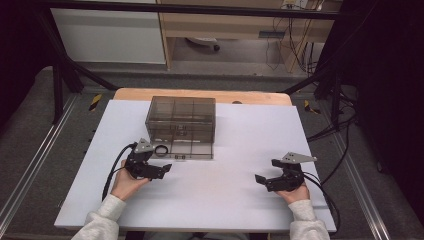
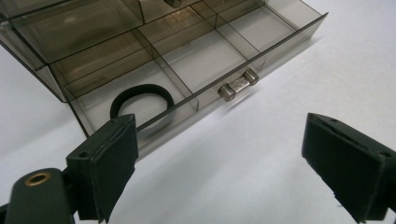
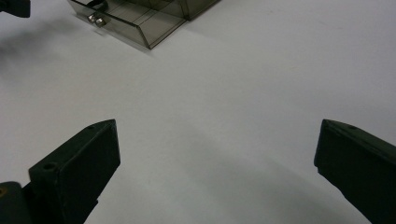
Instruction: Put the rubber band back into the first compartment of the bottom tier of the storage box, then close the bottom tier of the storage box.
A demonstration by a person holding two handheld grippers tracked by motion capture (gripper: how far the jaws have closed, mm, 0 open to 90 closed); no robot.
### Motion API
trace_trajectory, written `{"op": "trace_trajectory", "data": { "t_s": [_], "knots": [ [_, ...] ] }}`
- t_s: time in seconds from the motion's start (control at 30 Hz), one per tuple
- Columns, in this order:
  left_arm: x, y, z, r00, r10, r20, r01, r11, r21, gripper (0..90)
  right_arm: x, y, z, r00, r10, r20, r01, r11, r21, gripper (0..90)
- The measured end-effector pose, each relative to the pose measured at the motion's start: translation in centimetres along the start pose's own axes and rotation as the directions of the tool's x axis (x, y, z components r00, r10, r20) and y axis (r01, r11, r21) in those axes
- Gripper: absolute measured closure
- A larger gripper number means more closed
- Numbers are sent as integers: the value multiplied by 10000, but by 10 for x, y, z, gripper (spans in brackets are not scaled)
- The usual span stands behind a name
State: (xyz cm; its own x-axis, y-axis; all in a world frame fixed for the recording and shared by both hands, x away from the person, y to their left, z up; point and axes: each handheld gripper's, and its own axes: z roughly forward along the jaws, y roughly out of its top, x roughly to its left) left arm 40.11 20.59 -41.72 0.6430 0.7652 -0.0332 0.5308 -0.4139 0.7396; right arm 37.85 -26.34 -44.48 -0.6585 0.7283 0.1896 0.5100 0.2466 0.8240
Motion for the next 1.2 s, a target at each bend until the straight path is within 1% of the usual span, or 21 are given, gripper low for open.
{"op": "trace_trajectory", "data": {
  "t_s": [0.07,0.13,0.23,0.3,0.37,0.63,0.7,0.83,1.03,1.1,1.2],
  "knots": [
    [-1,0,1,10000,45,0,-45,10000,22,108,0,0,0,10000,-5,3,5,10000,0,9],
    [-1,-1,2,10000,2,-24,-2,10000,-11,108,0,0,0,10000,5,1,-5,10000,-3,9],
    [-1,-1,3,10000,25,-23,-25,10000,76,109,0,0,0,10000,16,1,-16,10000,-22,10],
    [-2,-1,4,10000,7,81,-7,10000,66,115,0,0,0,10000,-5,-10,5,10000,-14,10],
    [-3,-2,5,10000,0,82,0,10000,95,117,0,0,0,10000,24,0,-24,10000,-25,10],
    [-4,-3,8,9998,16,180,-21,9997,260,166,0,0,0,10000,30,-3,-30,10000,-10,9],
    [-4,-3,8,9997,-38,239,33,9998,218,188,0,0,1,10000,8,-17,-8,10000,65,9],
    [-4,-3,8,9997,-35,225,29,9997,239,219,0,0,0,10000,9,-10,-9,10000,-4,9],
    [-4,-3,9,9994,-43,349,34,9996,272,285,0,-1,1,10000,29,-48,-28,10000,56,9],
    [-4,-3,9,9995,-40,303,34,9997,223,307,0,-1,1,10000,10,-59,-10,10000,47,9],
    [-4,-3,10,9991,-54,415,44,9997,256,346,0,0,1,10000,10,-59,-10,10000,64,9]
  ]
}}
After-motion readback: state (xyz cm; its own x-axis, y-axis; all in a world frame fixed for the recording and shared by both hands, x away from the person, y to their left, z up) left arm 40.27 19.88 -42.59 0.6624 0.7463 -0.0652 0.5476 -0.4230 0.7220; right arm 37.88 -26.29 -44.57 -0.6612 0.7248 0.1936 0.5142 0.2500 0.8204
